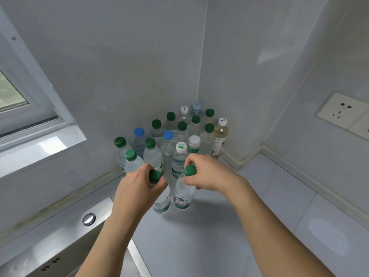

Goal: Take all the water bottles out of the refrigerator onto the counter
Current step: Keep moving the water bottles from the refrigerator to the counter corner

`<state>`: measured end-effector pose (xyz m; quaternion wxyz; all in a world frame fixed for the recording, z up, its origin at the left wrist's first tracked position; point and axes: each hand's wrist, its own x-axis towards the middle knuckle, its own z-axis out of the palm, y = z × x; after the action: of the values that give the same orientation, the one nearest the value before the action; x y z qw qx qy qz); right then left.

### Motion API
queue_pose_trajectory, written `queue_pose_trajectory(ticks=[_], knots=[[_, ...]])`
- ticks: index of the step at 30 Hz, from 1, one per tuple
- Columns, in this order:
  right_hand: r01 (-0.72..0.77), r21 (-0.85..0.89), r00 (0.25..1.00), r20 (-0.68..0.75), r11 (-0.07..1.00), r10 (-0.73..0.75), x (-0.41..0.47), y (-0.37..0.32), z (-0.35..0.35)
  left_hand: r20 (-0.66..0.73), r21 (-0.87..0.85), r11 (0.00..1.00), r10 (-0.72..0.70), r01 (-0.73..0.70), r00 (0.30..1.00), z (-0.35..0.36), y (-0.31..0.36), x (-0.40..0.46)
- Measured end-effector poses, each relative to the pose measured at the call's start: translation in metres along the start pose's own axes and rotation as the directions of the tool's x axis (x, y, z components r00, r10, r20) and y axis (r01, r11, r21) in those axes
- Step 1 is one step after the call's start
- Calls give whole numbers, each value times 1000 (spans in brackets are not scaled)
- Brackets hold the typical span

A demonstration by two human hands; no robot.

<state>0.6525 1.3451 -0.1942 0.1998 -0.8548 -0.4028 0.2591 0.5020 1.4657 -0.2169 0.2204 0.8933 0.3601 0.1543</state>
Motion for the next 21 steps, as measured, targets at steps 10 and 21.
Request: queue_pose_trajectory(ticks=[10,21], knots=[[107,-130,994,43,986,-103,64,-21,26,36,-10,1000,-21,21,999,16,-35,22],[204,-254,979,40,946,-200,85,-38,31,93,101,994,31,-41,995,17,-47,37]])
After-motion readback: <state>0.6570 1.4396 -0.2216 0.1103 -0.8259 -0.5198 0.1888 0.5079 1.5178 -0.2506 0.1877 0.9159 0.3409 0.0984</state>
